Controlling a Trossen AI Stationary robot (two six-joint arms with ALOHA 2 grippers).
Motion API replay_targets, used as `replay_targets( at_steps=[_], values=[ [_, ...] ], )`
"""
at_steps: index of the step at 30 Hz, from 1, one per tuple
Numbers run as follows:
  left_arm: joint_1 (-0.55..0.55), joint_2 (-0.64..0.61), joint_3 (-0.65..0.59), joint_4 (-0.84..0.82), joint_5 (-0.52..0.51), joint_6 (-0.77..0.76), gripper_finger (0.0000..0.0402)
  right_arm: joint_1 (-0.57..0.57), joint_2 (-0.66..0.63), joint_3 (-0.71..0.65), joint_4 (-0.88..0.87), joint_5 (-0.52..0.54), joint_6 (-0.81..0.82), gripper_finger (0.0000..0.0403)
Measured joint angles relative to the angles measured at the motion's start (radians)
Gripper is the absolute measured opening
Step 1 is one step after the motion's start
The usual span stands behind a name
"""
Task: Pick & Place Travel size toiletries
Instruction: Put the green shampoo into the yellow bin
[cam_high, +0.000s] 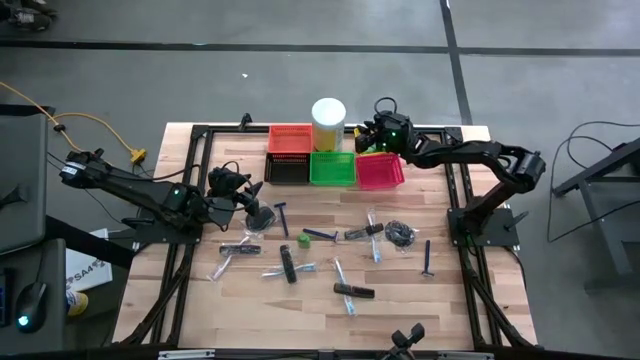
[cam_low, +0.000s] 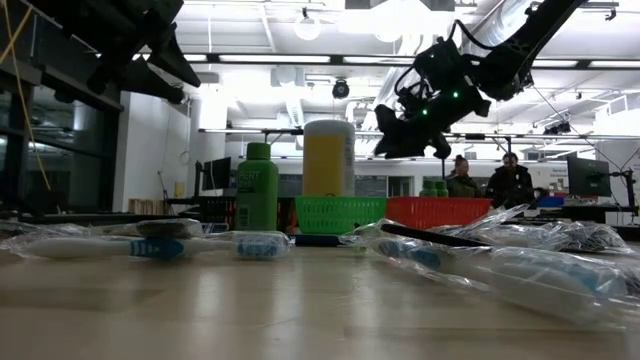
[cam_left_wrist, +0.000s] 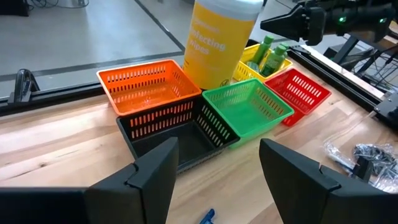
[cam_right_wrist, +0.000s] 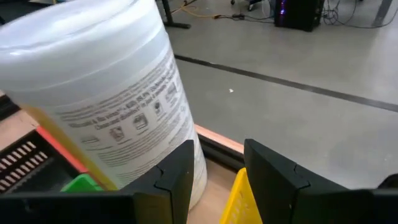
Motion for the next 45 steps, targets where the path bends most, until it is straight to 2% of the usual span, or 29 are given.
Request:
replay_targets(
  at_steps=[9,19,25,33,39,45],
  values=[
    [0.000,0.000,0.000,0.000,0.000,-0.001,0.0225,-0.002,-0.081,0.000,-0.032,-0.007,-0.076,0.0135],
    [0.000,0.000,0.000,0.000,0.000,-0.027,0.0225,-0.033,-0.166,0.000,-0.084,-0.179,-0.080,0.0135],
    [0.000,0.000,0.000,0.000,0.004,-0.047,0.0225,-0.047,-0.214,0.000,-0.158,-0.223,-0.097,0.0135],
    [0.000,0.001,0.000,-0.005,0.094,-0.044,0.0225,-0.047,-0.220,0.000,-0.190,-0.317,-0.114,0.0135],
    [0.000,0.001,0.000,-0.007,0.118,-0.042,0.0225,-0.047,-0.224,0.000,-0.218,-0.381,-0.136,0.0135],
    [0.000,0.001,0.000,-0.007,0.118,-0.042,0.0225,-0.047,-0.264,0.000,-0.217,-0.397,-0.140,0.0135]
  ],
)
